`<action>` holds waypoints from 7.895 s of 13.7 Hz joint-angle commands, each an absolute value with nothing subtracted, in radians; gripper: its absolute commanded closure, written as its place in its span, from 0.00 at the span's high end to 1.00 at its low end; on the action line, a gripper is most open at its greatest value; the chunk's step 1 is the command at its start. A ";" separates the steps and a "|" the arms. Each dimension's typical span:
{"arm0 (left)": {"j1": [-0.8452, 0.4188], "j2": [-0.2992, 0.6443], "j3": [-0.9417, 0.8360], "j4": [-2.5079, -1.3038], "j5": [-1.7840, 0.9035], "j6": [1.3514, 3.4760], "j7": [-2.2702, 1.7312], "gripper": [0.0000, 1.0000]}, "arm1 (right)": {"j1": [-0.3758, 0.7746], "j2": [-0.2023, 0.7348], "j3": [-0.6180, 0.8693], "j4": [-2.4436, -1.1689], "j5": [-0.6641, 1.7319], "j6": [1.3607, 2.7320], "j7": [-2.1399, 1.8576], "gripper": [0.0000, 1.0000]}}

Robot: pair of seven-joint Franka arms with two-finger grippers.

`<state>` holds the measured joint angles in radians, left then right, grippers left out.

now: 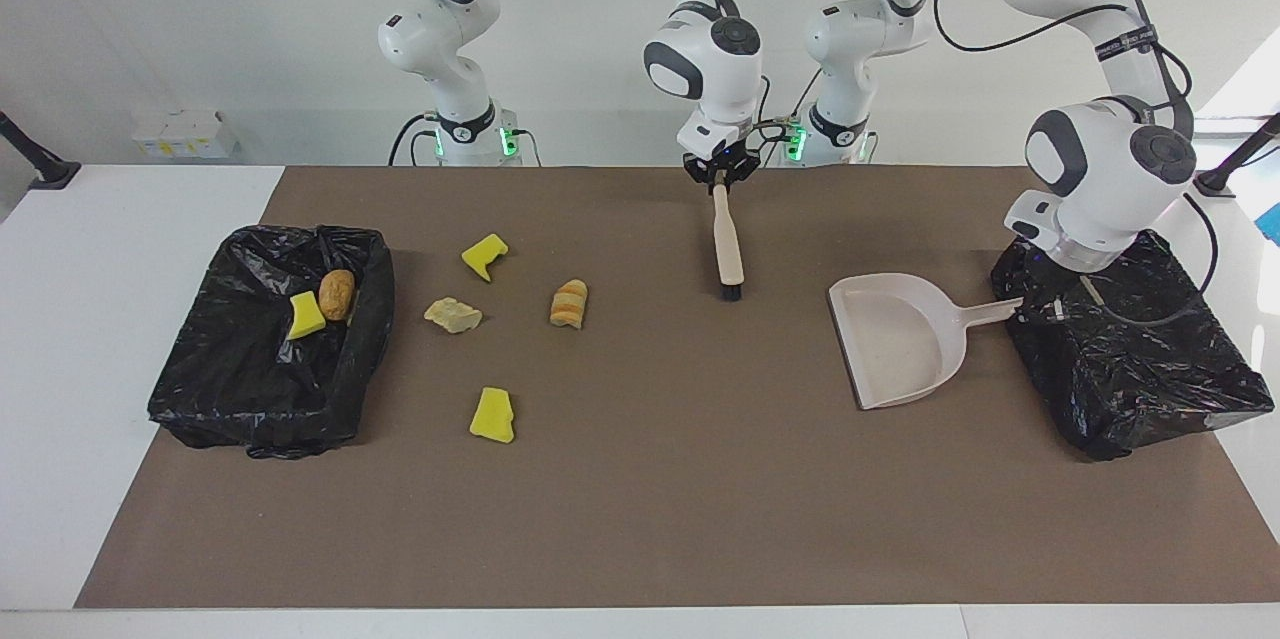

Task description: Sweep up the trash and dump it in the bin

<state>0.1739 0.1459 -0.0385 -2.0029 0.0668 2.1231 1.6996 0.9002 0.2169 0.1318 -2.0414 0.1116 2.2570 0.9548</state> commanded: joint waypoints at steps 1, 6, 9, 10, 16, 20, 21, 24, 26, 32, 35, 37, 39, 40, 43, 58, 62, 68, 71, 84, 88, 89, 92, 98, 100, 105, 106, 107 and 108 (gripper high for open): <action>0.173 0.126 -0.038 -2.025 0.084 2.141 1.706 0.00 | 0.899 0.209 0.130 -2.039 0.109 2.275 0.969 0.12; 0.164 0.133 -0.043 -2.013 0.081 2.141 1.602 0.00 | 0.816 0.186 0.124 -2.037 0.083 2.276 0.960 0.00; 0.109 0.135 -0.043 -2.011 0.075 2.141 1.498 0.00 | 0.732 0.152 0.124 -2.052 -0.026 2.243 0.971 0.00; 0.088 0.135 -0.043 -2.011 0.075 2.141 1.453 0.00 | 0.700 0.125 0.124 -2.052 -0.038 2.203 0.969 0.00; -0.052 0.132 -0.043 -2.013 0.074 2.140 1.252 0.00 | 0.514 -0.064 0.126 -2.115 -0.113 1.883 0.894 0.00; -0.133 0.109 -0.043 -2.046 0.074 2.118 1.129 0.00 | 0.419 -0.129 0.129 -2.219 -0.110 1.772 0.910 0.00; -0.147 0.101 -0.043 -2.057 0.074 2.120 1.109 0.00 | 0.414 -0.144 0.129 -2.249 -0.110 1.769 0.916 0.00; -0.195 0.080 -0.043 -2.092 0.075 2.120 1.106 0.00 | 0.359 -0.204 0.129 -2.342 -0.110 1.735 0.936 0.00; -0.213 0.057 -0.043 -2.126 0.075 2.125 1.104 0.00 | 0.318 -0.268 0.129 -2.437 -0.104 1.733 0.952 0.00; -0.248 0.032 -0.044 -2.154 0.075 2.098 1.078 0.00 | 0.406 -0.379 0.135 -2.565 0.006 1.718 1.083 0.00; -0.278 0.009 -0.044 -2.197 0.075 2.115 1.042 0.00 | 0.463 -0.309 0.135 -2.591 0.037 1.853 1.147 0.00; -0.302 0.005 -0.046 -2.201 0.075 2.115 1.002 0.00 | 0.450 -0.235 0.133 -2.563 0.054 2.006 1.079 0.00; -0.330 -0.006 -0.046 -2.217 0.075 2.120 0.962 0.00 | 0.436 -0.146 0.133 -2.463 0.054 2.080 1.003 0.00; -0.343 0.000 -0.046 -2.220 0.075 2.128 0.957 0.00 | 0.434 -0.103 0.133 -2.404 0.057 2.098 0.999 0.00; -0.345 0.000 -0.046 -2.253 0.077 2.181 0.959 0.00 | 0.439 0.029 0.135 -2.223 0.058 2.131 0.994 0.00; -0.376 0.006 -0.049 -2.249 0.115 2.227 0.946 0.00 | 0.655 0.077 0.129 -2.149 0.376 2.280 0.659 0.00; -0.308 0.023 -0.049 -2.235 0.112 2.260 0.971 0.00 | 0.534 -0.024 0.126 -2.180 0.373 2.195 0.479 0.00; -0.276 0.047 -0.049 -2.200 0.097 2.264 0.966 0.00 | 0.367 -0.048 0.126 -2.210 0.192 2.135 0.365 0.00; -0.270 0.090 -0.048 -2.119 0.077 2.229 0.956 0.00 | 0.204 -0.006 0.124 -2.195 0.144 2.147 0.192 0.00; -0.284 0.115 -0.048 -2.074 0.052 2.192 0.930 0.00 | 0.219 -0.225 0.132 -2.367 -0.221 1.741 0.819 0.00; -0.304 0.103 -0.049 -2.098 0.052 2.194 0.902 0.00 | 0.209 -0.293 0.129 -2.479 -0.118 1.784 0.706 0.00; -0.308 0.100 -0.049 -2.106 0.052 2.194 0.900 0.00 | 0.204 -0.284 0.129 -2.483 -0.112 1.811 0.686 0.00; -0.308 0.080 -0.049 -2.140 0.054 2.212 0.879 0.00 | 0.184 -0.252 0.130 -2.488 -0.097 1.933 0.562 0.00; -0.362 0.080 -0.049 -2.126 0.058 2.189 0.828 0.00 | 0.225 -0.167 0.135 -2.396 0.289 2.063 0.454 0.00; -0.380 0.081 -0.051 -2.125 0.058 2.169 0.828 0.00 | 0.299 -0.140 0.135 -2.347 0.293 2.082 0.454 0.00; -0.431 0.117 -0.051 -2.114 0.072 2.164 0.793 0.00 | 0.437 -0.046 0.137 -2.234 0.304 2.150 0.433 0.00; -0.443 0.115 -0.051 -2.121 0.087 2.166 0.796 0.00 | 0.472 -0.043 0.137 -2.237 0.305 2.176 0.427 0.00; -0.451 0.115 -0.051 -2.121 0.090 2.164 0.795 0.00 | 0.486 -0.043 0.137 -2.234 0.304 2.178 0.420 0.00; -0.453 0.117 -0.051 -2.115 0.091 2.164 0.795 0.00 | 0.486 -0.048 0.137 -2.215 0.293 2.166 0.401 0.00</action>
<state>-0.4221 0.1120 -0.0629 -2.1147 0.0740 2.1802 0.8057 0.4828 -0.0518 0.1397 -2.2460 0.2763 2.1686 0.4634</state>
